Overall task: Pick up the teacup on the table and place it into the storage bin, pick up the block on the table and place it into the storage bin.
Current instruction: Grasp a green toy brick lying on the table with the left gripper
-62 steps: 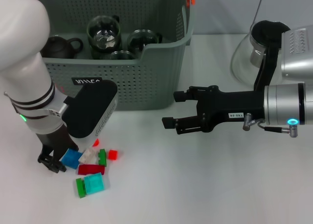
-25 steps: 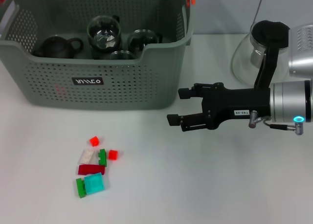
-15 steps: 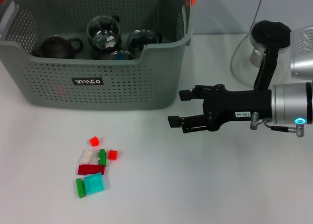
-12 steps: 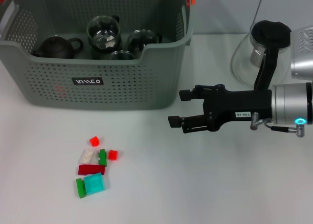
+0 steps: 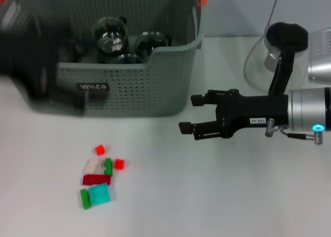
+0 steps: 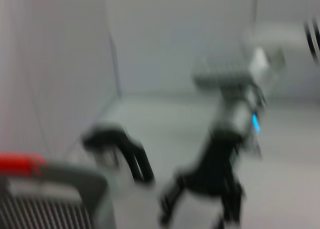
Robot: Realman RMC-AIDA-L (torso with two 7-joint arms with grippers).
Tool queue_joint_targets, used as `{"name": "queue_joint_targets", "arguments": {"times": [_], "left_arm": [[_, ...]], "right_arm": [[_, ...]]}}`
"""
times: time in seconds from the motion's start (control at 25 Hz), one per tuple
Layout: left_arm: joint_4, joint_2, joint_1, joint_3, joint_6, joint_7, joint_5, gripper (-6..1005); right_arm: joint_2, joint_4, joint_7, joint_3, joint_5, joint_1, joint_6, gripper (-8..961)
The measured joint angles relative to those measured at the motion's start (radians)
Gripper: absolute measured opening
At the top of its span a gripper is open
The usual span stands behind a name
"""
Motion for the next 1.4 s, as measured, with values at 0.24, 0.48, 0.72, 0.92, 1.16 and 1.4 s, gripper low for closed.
{"name": "queue_joint_targets", "arguments": {"times": [0.24, 0.48, 0.72, 0.92, 1.16, 1.4], "left_arm": [[0.090, -0.099, 0.129, 0.221, -0.013, 0.153, 0.337, 960], [0.031, -0.128, 0.114, 0.398, -0.045, 0.081, 0.609, 960], [-0.081, -0.129, 0.046, 0.529, -0.113, -0.064, 0.755, 959], [-0.155, -0.129, -0.006, 0.576, -0.155, -0.140, 0.818, 958], [-0.219, -0.130, -0.034, 0.640, -0.204, -0.172, 0.877, 957], [-0.245, -0.131, -0.037, 0.690, -0.236, -0.185, 0.899, 940]], "right_arm": [[-0.001, 0.000, 0.013, 0.000, 0.000, 0.000, 0.003, 914], [-0.007, 0.000, 0.035, 0.000, -0.001, 0.007, 0.003, 914], [-0.009, 0.000, 0.038, 0.000, -0.001, 0.009, 0.004, 915], [-0.010, 0.000, 0.038, 0.000, -0.002, 0.006, 0.005, 914], [-0.012, 0.000, 0.038, 0.000, -0.001, 0.000, 0.005, 914], [-0.014, 0.001, 0.038, 0.000, 0.002, 0.000, 0.005, 913]]}}
